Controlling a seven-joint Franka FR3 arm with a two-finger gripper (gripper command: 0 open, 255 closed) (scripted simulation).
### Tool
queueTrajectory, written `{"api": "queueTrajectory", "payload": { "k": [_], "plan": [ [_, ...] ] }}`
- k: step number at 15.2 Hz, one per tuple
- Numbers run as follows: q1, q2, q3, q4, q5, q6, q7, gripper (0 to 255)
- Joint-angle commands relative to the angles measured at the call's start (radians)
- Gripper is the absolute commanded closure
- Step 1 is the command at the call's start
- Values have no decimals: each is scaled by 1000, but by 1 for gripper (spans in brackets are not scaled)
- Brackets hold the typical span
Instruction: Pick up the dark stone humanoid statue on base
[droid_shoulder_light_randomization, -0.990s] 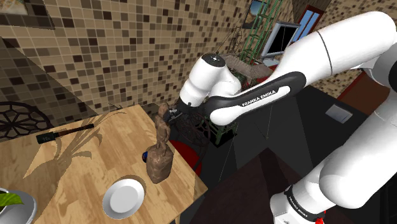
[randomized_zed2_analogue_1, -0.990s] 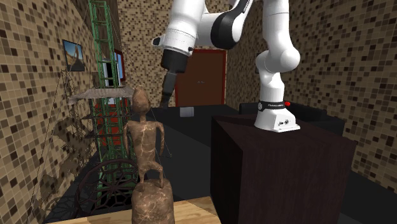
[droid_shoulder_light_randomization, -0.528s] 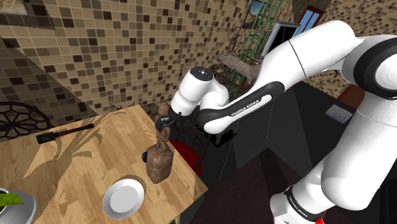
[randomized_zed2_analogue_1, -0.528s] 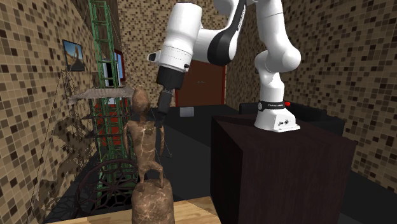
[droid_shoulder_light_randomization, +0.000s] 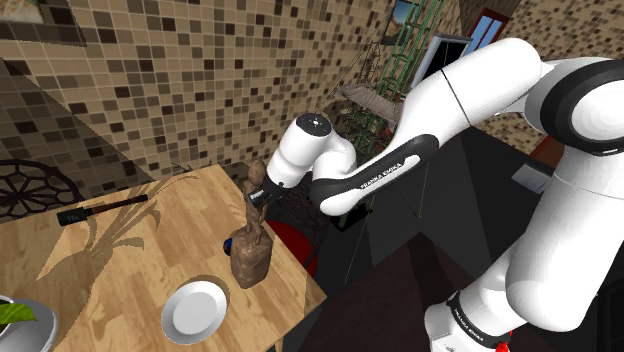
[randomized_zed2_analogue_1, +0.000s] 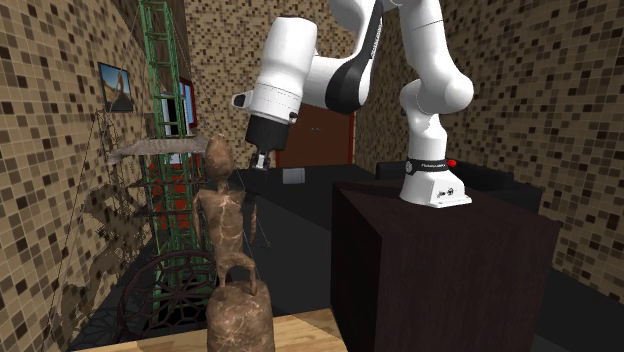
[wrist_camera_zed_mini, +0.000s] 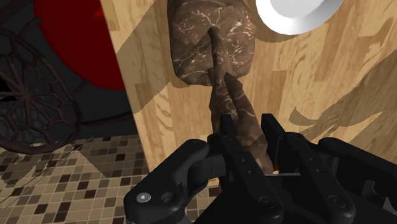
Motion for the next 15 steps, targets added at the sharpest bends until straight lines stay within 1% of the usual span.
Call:
{"api": "queueTrajectory", "payload": {
  "k": [1, 6, 15],
  "plan": [
    [1, 2, 0, 0, 0, 1, 1, 255],
    [-1, 0, 1, -3, 1, 1, 0, 255],
    [-51, -98, 70, 0, 128, -87, -103, 255]
  ]
}}
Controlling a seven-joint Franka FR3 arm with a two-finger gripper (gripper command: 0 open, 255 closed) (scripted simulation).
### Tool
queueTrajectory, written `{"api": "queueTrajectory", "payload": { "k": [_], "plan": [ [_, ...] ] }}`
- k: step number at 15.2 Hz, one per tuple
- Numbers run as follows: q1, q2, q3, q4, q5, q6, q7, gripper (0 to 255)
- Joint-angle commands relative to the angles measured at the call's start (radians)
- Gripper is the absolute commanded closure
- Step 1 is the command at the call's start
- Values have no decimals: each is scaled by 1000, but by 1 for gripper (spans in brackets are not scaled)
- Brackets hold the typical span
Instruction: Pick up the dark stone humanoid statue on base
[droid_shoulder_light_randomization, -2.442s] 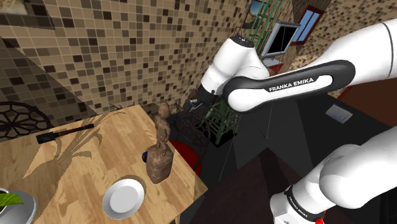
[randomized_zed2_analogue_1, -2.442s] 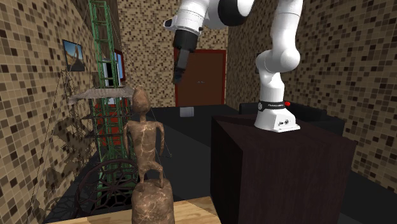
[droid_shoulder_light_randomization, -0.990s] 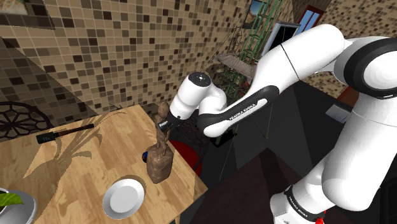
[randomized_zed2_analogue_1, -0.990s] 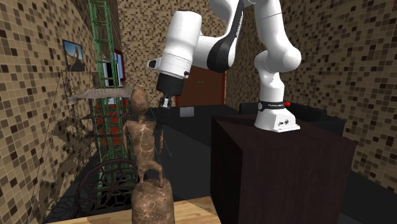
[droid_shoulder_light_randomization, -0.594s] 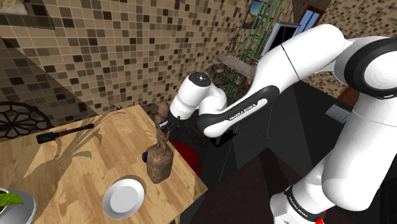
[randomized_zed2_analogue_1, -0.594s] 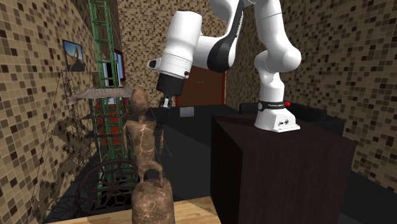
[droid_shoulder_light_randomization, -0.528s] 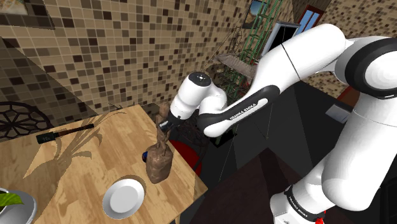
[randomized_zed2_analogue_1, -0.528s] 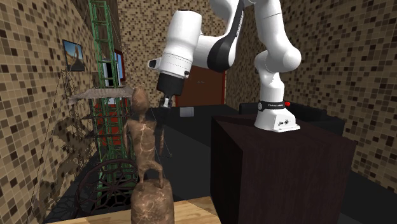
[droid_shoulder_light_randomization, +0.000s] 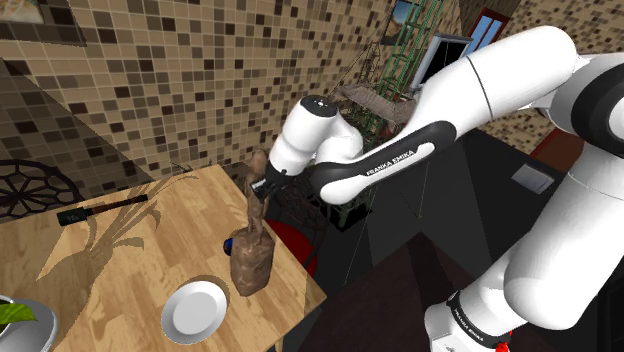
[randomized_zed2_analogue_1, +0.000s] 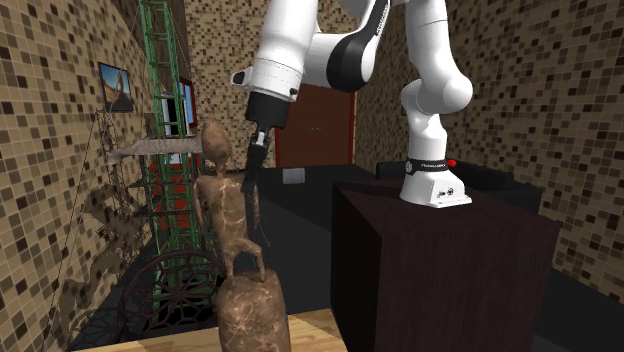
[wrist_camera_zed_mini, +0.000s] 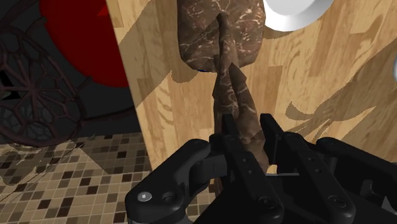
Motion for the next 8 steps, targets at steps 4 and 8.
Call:
{"api": "queueTrajectory", "payload": {
  "k": [4, 8],
  "plan": [
    [-20, -53, 27, 11, 67, -50, -53, 255],
    [-26, -74, 36, 18, 94, -73, -74, 255]
  ]
}}
